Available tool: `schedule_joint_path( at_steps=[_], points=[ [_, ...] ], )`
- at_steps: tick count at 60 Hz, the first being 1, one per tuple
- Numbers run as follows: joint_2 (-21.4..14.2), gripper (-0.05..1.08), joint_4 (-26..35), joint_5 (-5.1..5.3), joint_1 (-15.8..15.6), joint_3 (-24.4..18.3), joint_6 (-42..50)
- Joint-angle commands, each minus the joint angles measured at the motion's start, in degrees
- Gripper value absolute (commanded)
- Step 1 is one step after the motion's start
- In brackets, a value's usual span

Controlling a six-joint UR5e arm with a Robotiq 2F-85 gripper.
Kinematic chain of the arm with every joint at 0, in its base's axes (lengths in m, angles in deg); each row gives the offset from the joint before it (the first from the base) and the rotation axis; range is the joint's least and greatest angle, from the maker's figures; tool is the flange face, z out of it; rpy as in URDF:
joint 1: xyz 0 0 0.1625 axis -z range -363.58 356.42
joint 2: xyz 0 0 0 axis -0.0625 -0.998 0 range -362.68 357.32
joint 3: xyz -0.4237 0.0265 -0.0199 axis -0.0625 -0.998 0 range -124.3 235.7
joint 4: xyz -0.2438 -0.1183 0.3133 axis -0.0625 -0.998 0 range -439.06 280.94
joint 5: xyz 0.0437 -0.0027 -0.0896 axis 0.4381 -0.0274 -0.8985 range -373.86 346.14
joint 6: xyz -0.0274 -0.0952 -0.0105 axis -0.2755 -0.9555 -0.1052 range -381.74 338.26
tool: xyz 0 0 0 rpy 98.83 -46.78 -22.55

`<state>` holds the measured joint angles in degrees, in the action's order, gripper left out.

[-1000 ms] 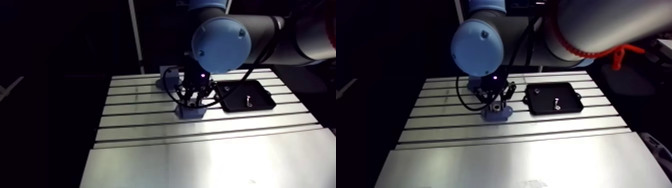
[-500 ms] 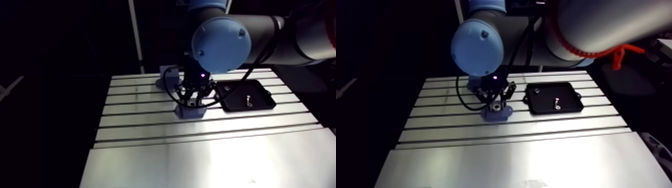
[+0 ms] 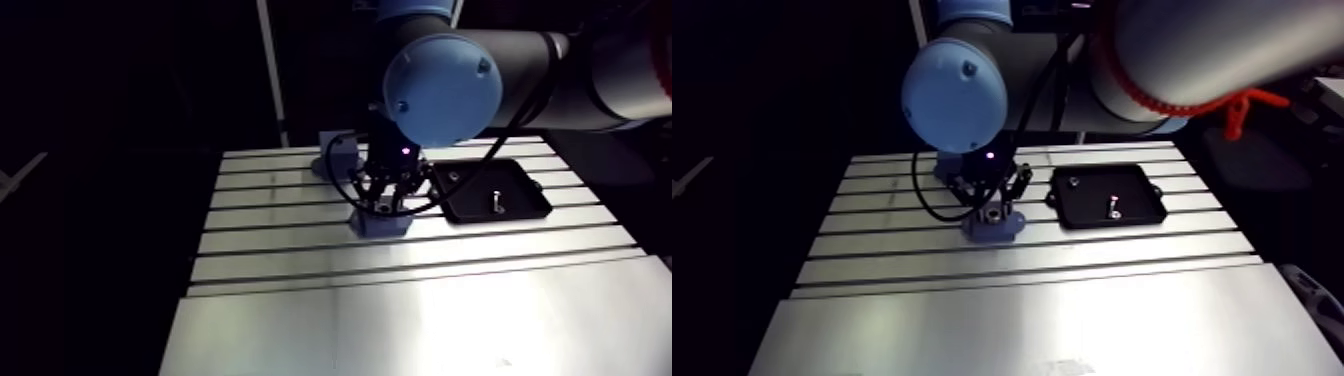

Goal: Pick up the bearing and press it into the housing until flush.

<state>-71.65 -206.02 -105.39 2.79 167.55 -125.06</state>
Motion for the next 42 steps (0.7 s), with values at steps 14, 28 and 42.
schedule_joint_path(
  at_steps=[14, 28, 42],
  points=[
    [-0.32, 0.01, -0.62, -0.18, 0.04, -0.09, 0.19],
    [-0.50, 0.00, -0.62, -0.09, 0.04, -0.01, 0.35],
    [-1.84, 0.01, -0.54, 0.42, 0.04, -0.09, 0.53]
  ],
)
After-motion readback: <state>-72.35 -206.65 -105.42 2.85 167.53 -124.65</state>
